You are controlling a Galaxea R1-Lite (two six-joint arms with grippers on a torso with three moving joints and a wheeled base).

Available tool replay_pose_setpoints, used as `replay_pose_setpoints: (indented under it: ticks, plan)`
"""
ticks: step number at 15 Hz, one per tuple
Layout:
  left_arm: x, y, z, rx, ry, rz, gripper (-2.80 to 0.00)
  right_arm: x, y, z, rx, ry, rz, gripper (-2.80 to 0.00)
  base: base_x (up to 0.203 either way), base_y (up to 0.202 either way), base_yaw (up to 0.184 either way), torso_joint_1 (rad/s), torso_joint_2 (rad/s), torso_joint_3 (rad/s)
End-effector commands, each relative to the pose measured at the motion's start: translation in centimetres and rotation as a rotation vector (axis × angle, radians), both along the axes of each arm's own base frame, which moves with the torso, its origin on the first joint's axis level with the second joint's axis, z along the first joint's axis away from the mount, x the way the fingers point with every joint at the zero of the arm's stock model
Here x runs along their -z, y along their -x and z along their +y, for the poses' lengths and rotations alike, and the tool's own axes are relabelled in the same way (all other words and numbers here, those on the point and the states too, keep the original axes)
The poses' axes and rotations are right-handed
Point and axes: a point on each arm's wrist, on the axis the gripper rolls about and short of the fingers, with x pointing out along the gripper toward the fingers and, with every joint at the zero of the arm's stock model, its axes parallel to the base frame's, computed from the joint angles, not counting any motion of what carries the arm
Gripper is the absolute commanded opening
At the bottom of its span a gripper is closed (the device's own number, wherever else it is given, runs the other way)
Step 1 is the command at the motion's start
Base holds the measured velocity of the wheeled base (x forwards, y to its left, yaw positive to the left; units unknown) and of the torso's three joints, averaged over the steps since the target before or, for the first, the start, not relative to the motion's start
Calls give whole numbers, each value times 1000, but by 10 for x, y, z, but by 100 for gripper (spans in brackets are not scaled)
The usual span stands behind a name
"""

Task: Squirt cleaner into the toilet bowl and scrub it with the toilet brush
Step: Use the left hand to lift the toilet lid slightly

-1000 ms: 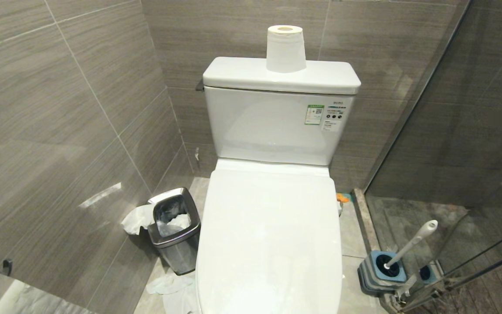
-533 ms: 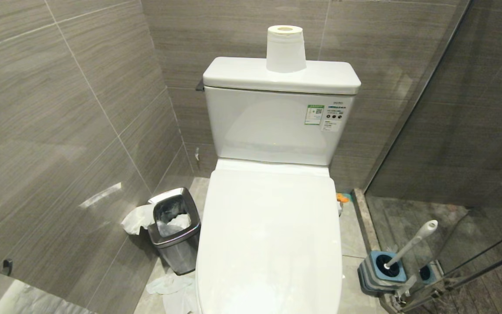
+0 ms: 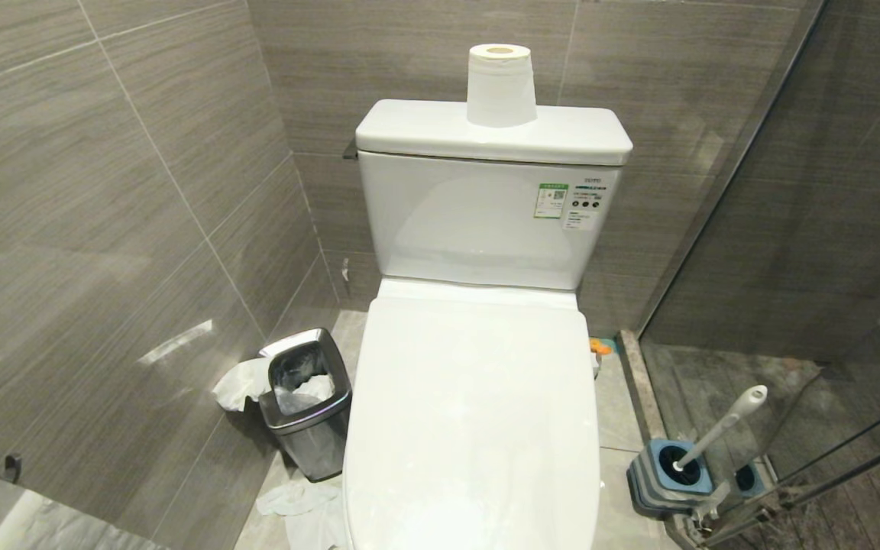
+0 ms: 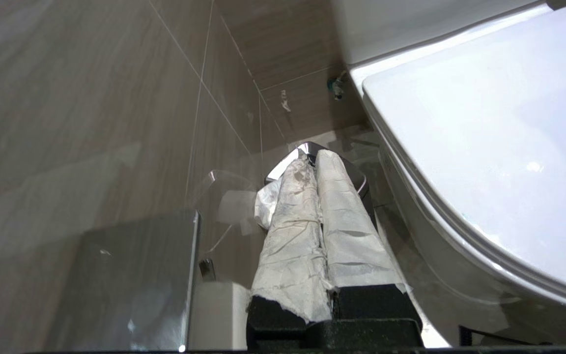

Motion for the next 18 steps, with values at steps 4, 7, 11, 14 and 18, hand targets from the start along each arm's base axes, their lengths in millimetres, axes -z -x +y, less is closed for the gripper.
replay_pose_setpoints:
  ticks: [4,7,11,14,18]
  plan:
    - [-55,-44,-1,15,-4,49,-280,0,0,0,0,0,1,-280,0,0,0,0,0,0]
    - [-72,-65,-3,43,-6,70,-280,0,0,0,0,0,-1,-280,0,0,0,0,0,0]
    - [-86,-95,-7,76,-9,112,-280,0,0,0,0,0,1,-280,0,0,0,0,0,0]
    - [-87,-118,-13,109,-13,159,-280,0,0,0,0,0,1,-280,0,0,0,0,0,0]
    - [-86,-163,-25,148,-21,247,-280,0,0,0,0,0,1,-280,0,0,0,0,0,0]
